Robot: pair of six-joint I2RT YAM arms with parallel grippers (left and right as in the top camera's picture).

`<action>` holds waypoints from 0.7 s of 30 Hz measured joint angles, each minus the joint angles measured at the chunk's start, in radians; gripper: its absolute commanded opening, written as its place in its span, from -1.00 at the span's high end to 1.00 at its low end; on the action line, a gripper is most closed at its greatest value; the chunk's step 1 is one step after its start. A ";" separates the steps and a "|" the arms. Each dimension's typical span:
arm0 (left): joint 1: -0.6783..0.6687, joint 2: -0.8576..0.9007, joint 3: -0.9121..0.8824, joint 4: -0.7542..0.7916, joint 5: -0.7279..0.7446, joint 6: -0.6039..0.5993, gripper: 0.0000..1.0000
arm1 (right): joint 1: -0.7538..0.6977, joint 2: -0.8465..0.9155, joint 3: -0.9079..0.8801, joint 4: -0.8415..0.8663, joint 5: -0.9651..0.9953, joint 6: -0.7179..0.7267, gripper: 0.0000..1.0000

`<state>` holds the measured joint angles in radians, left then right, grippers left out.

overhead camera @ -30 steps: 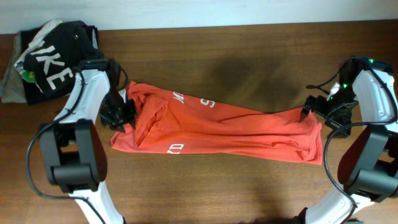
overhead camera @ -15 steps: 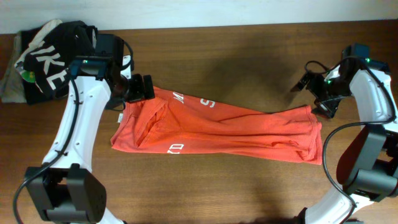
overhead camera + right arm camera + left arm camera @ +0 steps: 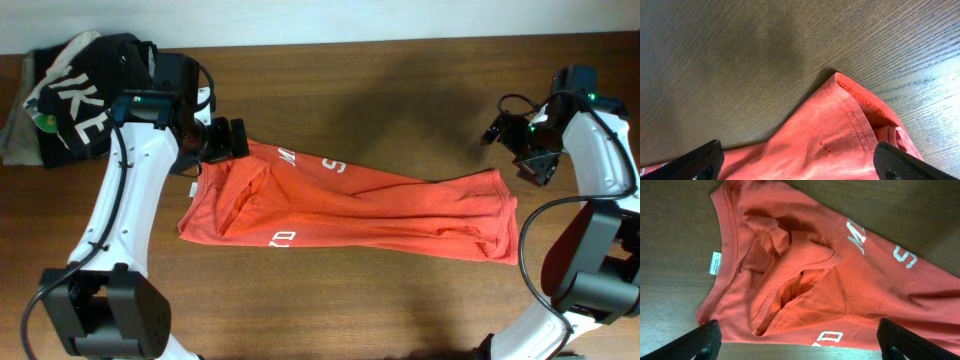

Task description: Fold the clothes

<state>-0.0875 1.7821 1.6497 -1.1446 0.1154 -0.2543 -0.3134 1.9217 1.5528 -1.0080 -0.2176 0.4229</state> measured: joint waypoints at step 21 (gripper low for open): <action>-0.057 0.000 0.000 0.109 -0.009 0.163 -0.98 | 0.000 0.000 0.000 0.000 0.011 0.000 -0.97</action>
<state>-0.1444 1.7821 1.6497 -1.0359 0.1066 -0.0914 -0.3134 1.9217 1.5528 -1.0080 -0.2066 0.4229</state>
